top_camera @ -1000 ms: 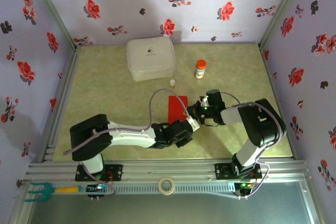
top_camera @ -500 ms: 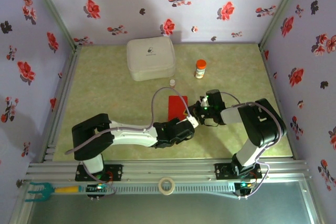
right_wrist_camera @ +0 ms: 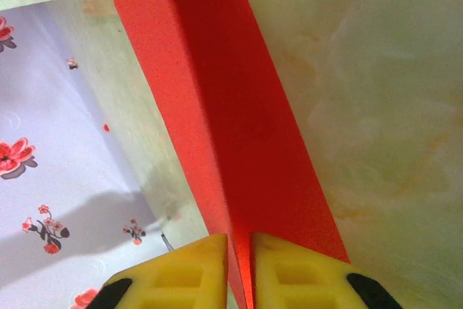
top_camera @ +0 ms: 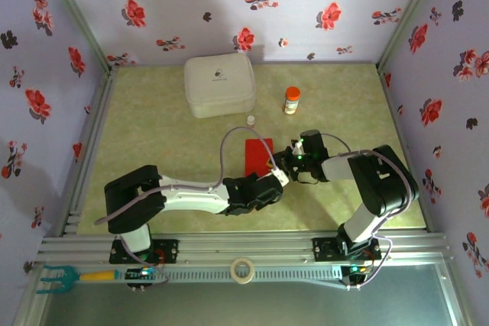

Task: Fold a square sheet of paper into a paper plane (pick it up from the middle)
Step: Fold the triangle a second time at the center of the table.

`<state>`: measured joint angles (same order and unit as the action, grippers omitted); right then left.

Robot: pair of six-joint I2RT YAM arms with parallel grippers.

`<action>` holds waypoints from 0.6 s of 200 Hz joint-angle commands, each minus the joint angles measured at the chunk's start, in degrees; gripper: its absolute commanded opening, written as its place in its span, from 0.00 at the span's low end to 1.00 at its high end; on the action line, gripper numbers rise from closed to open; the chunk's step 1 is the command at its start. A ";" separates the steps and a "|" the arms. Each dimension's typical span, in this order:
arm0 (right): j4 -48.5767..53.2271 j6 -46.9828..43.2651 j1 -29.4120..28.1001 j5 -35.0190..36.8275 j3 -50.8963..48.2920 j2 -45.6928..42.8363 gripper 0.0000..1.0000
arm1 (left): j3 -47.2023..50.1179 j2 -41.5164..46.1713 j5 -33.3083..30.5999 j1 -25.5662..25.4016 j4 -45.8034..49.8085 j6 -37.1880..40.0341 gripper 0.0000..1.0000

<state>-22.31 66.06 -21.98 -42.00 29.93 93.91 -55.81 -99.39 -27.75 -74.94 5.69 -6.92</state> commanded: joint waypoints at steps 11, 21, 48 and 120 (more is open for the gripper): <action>8.44 -4.73 1.66 2.42 1.06 -4.74 0.23 | 1.20 4.02 10.50 3.90 -1.09 -6.29 0.00; 13.16 -7.24 2.46 4.18 1.64 -6.87 0.26 | 2.19 5.00 15.47 5.53 -2.78 -8.27 0.00; 28.27 -15.02 4.35 11.23 3.96 -13.59 0.38 | 4.19 6.05 28.19 10.27 -7.58 -14.20 0.00; 30.05 -14.99 5.77 8.39 0.18 -21.63 0.29 | 7.31 3.51 43.38 16.66 -19.10 -27.45 0.00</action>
<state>7.77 50.63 -16.05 -30.24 32.82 72.64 -49.76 -94.65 9.30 -59.02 -7.73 -28.38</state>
